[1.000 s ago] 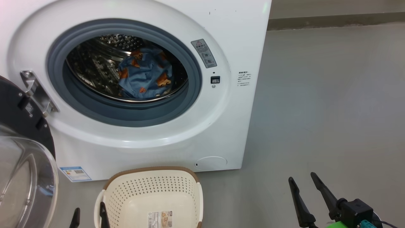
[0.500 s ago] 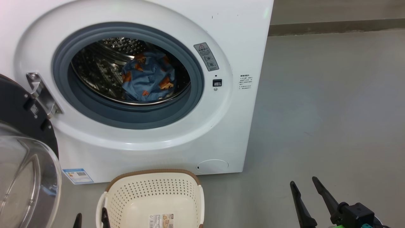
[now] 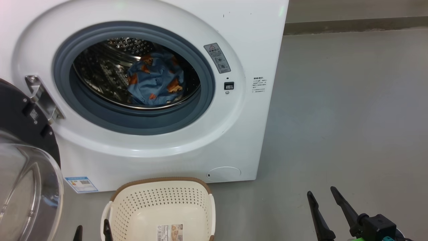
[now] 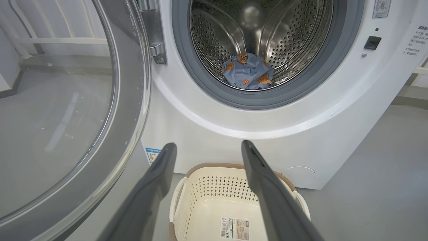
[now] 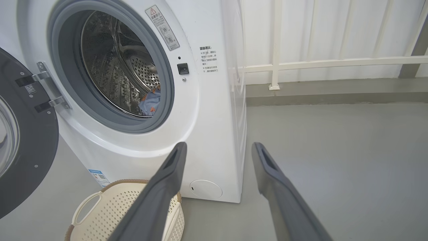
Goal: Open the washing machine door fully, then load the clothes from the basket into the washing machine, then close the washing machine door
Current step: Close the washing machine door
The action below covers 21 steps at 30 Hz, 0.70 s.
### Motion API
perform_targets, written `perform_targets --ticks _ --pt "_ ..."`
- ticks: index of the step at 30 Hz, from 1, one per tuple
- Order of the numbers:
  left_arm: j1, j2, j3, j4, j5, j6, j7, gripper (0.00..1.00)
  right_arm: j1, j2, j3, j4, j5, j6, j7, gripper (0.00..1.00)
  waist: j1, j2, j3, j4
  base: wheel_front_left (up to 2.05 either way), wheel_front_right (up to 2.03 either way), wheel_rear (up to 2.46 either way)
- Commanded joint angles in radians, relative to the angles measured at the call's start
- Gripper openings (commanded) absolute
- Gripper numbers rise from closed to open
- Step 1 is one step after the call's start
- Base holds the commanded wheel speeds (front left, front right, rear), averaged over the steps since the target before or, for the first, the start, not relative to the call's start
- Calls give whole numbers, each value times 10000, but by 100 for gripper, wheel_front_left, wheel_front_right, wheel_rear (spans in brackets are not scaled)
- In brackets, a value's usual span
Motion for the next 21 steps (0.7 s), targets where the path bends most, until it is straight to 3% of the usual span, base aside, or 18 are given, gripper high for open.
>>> perform_targets --ticks 1,21 --pt "-220 156 373 -251 48 100 -55 100 -132 -66 166 -264 -53 16 -48 100 0 0 7 -7 -25 25 0" --pt "-260 156 391 -214 39 119 -55 100 -166 -23 147 -270 -64 16 -48 100 0 0 130 4 -102 102 0"
